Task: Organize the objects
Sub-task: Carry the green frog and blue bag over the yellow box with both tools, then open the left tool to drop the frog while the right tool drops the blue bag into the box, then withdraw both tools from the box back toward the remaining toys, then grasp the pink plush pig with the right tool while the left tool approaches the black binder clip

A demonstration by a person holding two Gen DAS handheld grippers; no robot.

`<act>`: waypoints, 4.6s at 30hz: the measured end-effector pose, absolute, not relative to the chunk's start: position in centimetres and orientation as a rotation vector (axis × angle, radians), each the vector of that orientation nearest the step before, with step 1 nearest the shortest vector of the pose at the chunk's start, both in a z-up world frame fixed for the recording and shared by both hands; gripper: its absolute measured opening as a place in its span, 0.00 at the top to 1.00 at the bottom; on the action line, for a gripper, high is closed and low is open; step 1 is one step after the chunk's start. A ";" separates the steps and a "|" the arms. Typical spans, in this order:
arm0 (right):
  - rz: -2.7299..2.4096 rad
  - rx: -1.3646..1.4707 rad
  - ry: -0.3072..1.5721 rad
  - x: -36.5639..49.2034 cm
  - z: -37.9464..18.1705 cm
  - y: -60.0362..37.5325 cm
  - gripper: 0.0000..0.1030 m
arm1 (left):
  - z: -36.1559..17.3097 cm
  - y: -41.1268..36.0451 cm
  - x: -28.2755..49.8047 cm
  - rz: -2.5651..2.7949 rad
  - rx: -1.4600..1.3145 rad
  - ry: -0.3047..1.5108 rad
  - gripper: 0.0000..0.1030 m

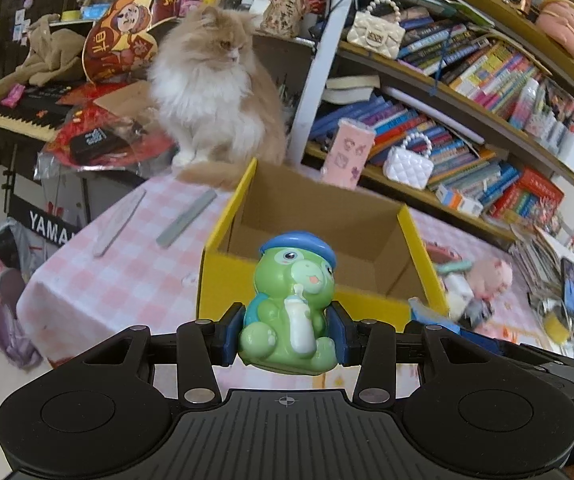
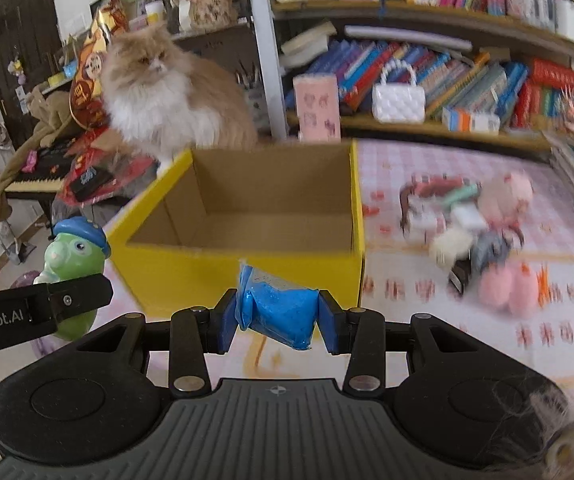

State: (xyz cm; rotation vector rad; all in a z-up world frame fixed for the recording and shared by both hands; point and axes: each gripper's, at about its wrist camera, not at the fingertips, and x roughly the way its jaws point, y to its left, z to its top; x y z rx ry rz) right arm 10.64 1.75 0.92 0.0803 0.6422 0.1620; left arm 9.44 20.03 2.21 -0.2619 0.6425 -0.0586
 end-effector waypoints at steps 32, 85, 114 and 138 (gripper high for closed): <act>0.447 -0.360 0.704 29.4 -3.9 1.5 0.63 | -1.7 14.1 24.7 0.052 -0.123 0.763 0.58; 0.111 -0.072 0.649 1.8 -1.8 2.1 0.34 | -0.7 20.1 0.3 0.082 -0.152 0.651 0.13; -0.218 0.062 0.730 -3.1 -3.2 -5.9 0.28 | -2.4 10.9 1.2 -0.226 0.017 0.739 0.12; -0.248 0.036 0.793 4.5 -3.8 -20.4 0.28 | -3.6 -3.5 9.2 -0.270 -0.026 0.800 0.11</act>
